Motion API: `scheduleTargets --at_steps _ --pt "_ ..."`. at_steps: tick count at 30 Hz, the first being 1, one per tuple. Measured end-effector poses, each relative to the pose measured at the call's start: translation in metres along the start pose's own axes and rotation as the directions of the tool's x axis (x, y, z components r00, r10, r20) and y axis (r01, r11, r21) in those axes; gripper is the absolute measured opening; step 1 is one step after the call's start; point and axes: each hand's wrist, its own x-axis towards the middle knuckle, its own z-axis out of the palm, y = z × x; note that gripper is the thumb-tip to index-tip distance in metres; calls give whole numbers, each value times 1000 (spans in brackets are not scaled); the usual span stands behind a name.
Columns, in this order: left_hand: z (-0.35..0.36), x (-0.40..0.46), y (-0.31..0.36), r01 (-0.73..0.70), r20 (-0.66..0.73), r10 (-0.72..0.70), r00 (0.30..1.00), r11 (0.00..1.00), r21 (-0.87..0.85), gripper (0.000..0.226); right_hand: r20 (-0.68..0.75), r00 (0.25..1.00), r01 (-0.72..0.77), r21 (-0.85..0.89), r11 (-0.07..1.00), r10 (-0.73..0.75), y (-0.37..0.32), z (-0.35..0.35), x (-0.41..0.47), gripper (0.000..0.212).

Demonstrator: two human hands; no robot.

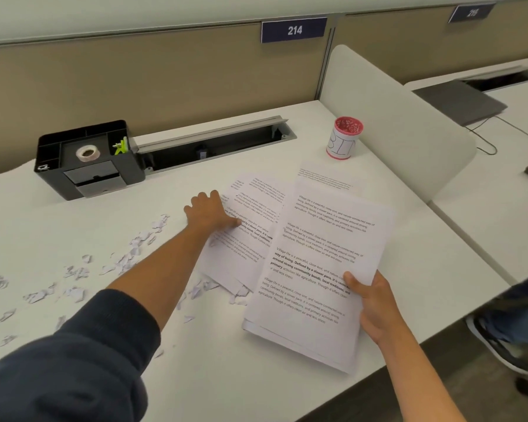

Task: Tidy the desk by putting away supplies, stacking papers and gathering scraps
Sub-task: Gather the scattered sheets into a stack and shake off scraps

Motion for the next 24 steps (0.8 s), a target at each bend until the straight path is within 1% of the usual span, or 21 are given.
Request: scheduleTargets --at_steps 3,5,7,9,12,14,17,20,24 --pt "0 4 2 21 17 -20 1000 998 -64 92 -4 1000 -8 -1 1000 8 1 0 5 38" --pt "1 2 1 22 -1 -22 1000 991 -128 86 5 1000 -8 6 1000 8 2 1 7 39" --pt "3 -3 0 8 -38 -17 999 977 -214 76 14 1000 -8 11 1000 8 3 3 9 42" --pt "1 -9 -1 -5 -68 -14 998 961 -276 61 19 1000 -16 11 1000 16 3 4 12 41" --pt "-4 -16 -5 -14 -84 -10 996 961 -276 39 24 1000 -20 3 1000 20 3 6 17 39" --pt "-11 -22 -6 -14 -99 -14 995 961 -275 31 24 999 -23 1 1000 23 2 7 20 38" --pt "-27 -32 -8 -8 -103 -27 994 946 -325 22 28 999 -25 -3 1000 25 0 9 23 38" --pt "-47 -47 -11 -17 -97 -21 995 929 -369 18 41 999 -28 -7 1000 28 -2 12 26 38" --pt "-80 -73 -17 -70 -161 4 987 910 -410 25 64 998 -29 -10 1000 30 -4 19 31 38"
